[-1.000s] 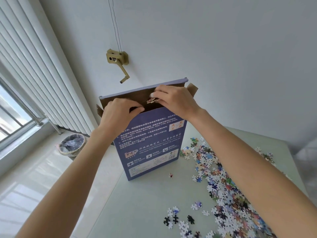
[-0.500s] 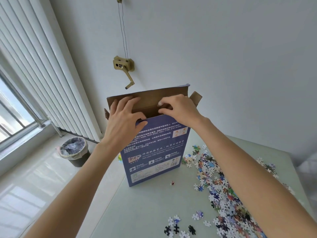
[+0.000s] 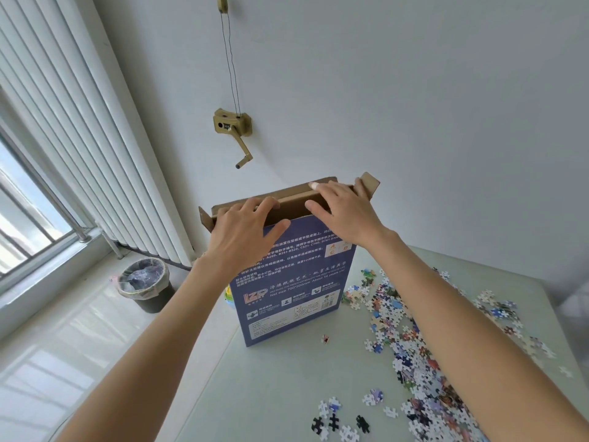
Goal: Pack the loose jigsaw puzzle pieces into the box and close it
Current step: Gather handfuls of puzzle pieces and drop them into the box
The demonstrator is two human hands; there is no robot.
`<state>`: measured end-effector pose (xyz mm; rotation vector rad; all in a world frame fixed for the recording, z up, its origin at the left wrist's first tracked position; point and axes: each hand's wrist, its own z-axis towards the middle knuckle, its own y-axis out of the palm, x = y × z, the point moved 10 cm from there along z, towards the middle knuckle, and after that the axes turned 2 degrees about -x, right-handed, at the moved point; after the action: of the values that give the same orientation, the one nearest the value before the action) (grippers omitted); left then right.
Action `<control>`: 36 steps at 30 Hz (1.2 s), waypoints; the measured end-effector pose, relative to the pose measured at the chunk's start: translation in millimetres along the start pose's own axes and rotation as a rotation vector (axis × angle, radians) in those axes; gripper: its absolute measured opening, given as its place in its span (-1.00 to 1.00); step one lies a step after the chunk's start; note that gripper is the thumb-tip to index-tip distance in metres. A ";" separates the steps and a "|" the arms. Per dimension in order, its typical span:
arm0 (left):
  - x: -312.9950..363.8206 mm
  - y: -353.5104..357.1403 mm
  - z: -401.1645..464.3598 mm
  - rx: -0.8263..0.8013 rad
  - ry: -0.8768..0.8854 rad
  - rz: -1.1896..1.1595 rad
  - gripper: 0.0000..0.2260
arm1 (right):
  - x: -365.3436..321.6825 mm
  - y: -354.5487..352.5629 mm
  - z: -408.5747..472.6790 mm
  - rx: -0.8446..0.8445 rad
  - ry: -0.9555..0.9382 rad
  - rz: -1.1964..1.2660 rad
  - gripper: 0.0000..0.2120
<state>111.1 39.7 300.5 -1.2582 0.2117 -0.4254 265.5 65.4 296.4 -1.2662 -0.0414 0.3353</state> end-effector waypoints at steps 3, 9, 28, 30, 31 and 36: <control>-1.0 0.4 1.9 -0.007 -0.009 0.007 -0.57 | 1.2 2.9 4.8 -0.053 0.003 -0.047 -0.48; -7.0 2.6 4.6 -0.027 -0.001 -0.032 -0.55 | 0.6 -6.5 7.0 -0.061 -0.029 -0.050 -0.46; 31.8 -43.5 -26.5 0.313 0.123 -0.181 -0.70 | -6.5 -40.8 -62.5 0.243 0.011 0.218 -0.65; 44.1 -46.1 -47.4 0.427 0.177 -0.248 -0.75 | -0.7 -35.1 -94.6 0.266 0.055 0.304 -0.65; 48.6 -43.2 -58.2 0.470 0.195 -0.288 -0.77 | 3.7 -28.5 -112.3 0.264 0.073 0.336 -0.66; 65.3 45.7 -121.1 0.287 0.092 -0.492 -0.82 | 41.7 70.1 -245.4 -0.015 0.354 0.446 -0.69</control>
<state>132.6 -82.5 225.5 -0.9999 -0.0859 -0.9057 342.0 -132.9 149.0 -1.3282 0.5476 0.4883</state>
